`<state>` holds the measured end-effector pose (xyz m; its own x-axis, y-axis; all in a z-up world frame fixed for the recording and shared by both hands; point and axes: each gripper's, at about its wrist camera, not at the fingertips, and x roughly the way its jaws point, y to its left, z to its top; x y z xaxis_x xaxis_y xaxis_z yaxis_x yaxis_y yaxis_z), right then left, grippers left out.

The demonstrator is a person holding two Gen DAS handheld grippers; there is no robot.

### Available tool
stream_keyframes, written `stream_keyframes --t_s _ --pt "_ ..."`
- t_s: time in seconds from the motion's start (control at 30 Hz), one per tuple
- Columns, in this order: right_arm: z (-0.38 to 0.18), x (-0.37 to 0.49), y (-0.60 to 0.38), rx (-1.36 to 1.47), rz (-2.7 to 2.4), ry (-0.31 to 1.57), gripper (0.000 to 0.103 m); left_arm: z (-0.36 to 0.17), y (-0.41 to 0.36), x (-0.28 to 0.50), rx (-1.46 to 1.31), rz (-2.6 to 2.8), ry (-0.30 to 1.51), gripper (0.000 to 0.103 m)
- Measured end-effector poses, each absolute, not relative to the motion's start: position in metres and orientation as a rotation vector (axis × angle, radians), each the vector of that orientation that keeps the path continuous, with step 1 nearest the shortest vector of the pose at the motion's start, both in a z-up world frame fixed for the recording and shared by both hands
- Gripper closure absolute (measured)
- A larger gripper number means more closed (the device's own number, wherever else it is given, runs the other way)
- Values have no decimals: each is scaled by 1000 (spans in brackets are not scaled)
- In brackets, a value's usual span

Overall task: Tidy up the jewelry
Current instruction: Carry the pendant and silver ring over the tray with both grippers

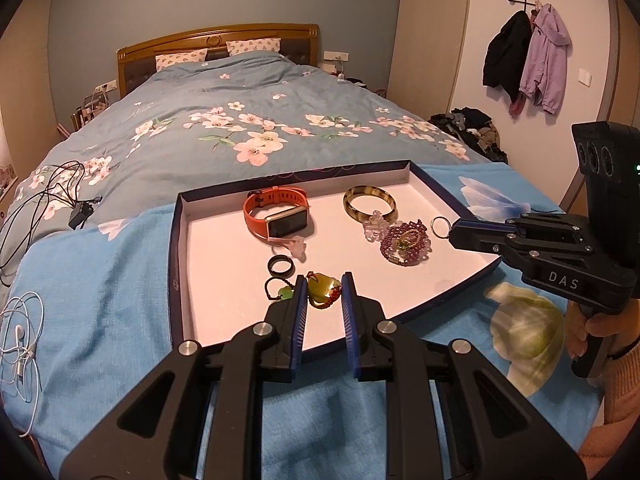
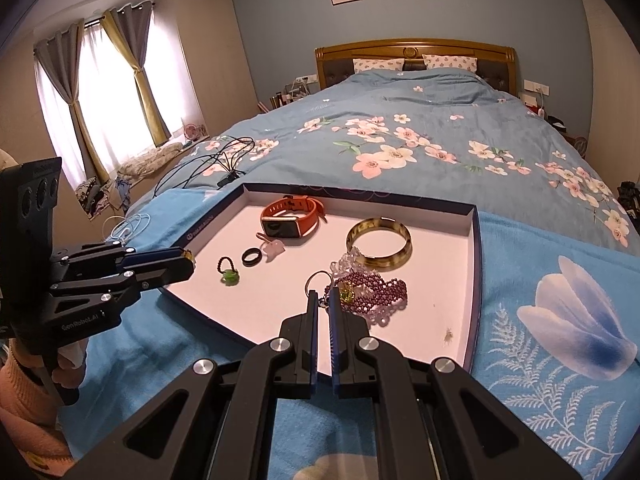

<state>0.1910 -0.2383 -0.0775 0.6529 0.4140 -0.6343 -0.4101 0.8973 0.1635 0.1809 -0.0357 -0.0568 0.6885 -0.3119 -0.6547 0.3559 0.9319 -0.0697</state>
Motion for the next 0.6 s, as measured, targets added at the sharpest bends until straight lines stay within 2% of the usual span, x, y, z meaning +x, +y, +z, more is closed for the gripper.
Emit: stream_keyframes --t_s 0.6 --pt "-90 202 -232 -11 457 763 99 -66 -35 194 65 -354 747 86"
